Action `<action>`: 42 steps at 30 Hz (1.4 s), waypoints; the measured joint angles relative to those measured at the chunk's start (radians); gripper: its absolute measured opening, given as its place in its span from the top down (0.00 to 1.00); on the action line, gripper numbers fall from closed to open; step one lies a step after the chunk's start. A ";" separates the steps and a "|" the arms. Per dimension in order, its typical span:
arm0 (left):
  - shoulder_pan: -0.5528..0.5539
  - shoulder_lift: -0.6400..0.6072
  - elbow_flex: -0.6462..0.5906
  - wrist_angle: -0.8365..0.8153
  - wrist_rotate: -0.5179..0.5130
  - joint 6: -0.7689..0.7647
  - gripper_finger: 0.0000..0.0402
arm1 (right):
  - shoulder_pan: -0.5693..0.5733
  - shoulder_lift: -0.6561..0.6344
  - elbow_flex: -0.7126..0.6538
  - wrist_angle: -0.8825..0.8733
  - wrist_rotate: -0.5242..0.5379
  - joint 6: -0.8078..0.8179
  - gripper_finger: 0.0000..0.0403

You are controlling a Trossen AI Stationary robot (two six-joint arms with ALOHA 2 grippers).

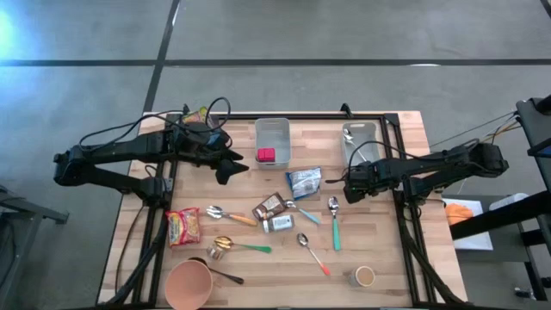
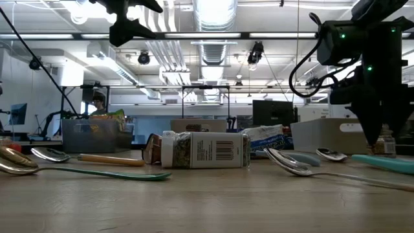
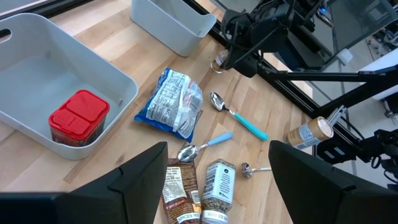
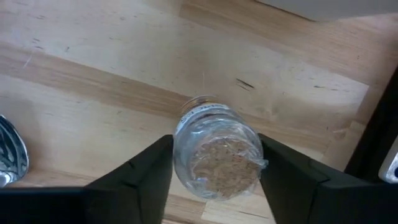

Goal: Pick & Place Food Item
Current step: Put the right brown seasoning bottle into the left gray bin

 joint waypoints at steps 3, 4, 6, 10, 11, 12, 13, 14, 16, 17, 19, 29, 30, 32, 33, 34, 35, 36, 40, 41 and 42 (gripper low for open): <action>0.000 0.000 0.000 0.000 0.000 0.000 0.29 | 0.000 0.000 0.001 0.000 0.001 -0.001 0.55; 0.000 0.000 0.000 0.000 0.000 0.000 0.29 | 0.000 -0.001 0.001 0.000 0.001 -0.001 0.56; 0.000 0.000 0.000 0.000 0.000 0.000 0.29 | 0.000 -0.001 0.002 0.000 0.001 -0.001 0.56; 0.000 0.000 0.000 0.000 0.000 0.000 0.29 | 0.000 -0.001 0.002 0.000 0.000 -0.001 0.56; 0.000 0.000 0.000 0.000 0.000 0.000 0.29 | 0.000 -0.001 0.002 -0.001 -0.002 -0.001 0.56; 0.000 0.000 0.000 0.000 0.000 0.000 0.29 | 0.000 -0.001 0.002 -0.001 -0.004 -0.001 0.56; 0.000 0.000 0.000 0.000 0.000 0.000 0.29 | 0.000 -0.001 0.002 -0.001 -0.007 -0.005 0.56; 0.000 0.000 0.000 0.000 0.000 0.000 0.29 | -0.001 0.000 0.005 -0.002 -0.015 -0.015 0.56; 0.000 0.000 0.000 0.000 0.000 0.000 0.29 | -0.001 0.001 0.016 -0.005 -0.040 -0.040 0.56; 0.000 0.000 0.000 0.000 0.000 0.000 0.29 | -0.001 0.000 0.026 -0.006 -0.049 -0.054 0.56; 0.000 0.000 0.000 0.000 0.000 -0.001 0.29 | 0.000 -0.004 0.053 -0.005 -0.063 -0.088 0.56; 0.000 0.000 0.000 0.001 0.011 -0.026 0.29 | 0.000 -0.032 0.237 -0.010 -0.175 -0.288 0.56; 0.000 0.000 0.000 0.001 0.011 -0.025 0.29 | 0.000 -0.036 0.259 -0.010 -0.187 -0.306 0.56; 0.000 0.000 0.000 0.008 0.011 0.000 0.29 | 0.000 -0.040 0.304 -0.008 -0.207 -0.342 0.56; 0.000 0.003 0.000 0.020 0.011 0.022 0.29 | 0.000 -0.042 0.329 -0.006 -0.214 -0.360 0.56; -0.002 0.006 0.000 0.036 0.011 0.042 0.29 | 0.000 -0.042 0.356 -0.004 -0.217 -0.377 0.56; -0.005 0.009 0.000 0.051 0.011 0.064 0.29 | 0.000 -0.042 0.383 0.000 -0.220 -0.391 0.56; -0.009 0.014 0.000 0.068 0.011 0.085 0.29 | 0.000 -0.042 0.411 0.003 -0.225 -0.407 0.56; -0.032 0.044 0.000 0.173 0.007 0.184 0.29 | 0.000 -0.042 0.510 0.052 -0.246 -0.452 0.56; -0.039 0.052 0.000 0.201 0.007 0.210 0.29 | 0.000 -0.042 0.532 0.071 -0.256 -0.462 0.56; -0.046 0.063 0.001 0.226 0.006 0.236 0.29 | 0.000 -0.042 0.550 0.090 -0.263 -0.468 0.56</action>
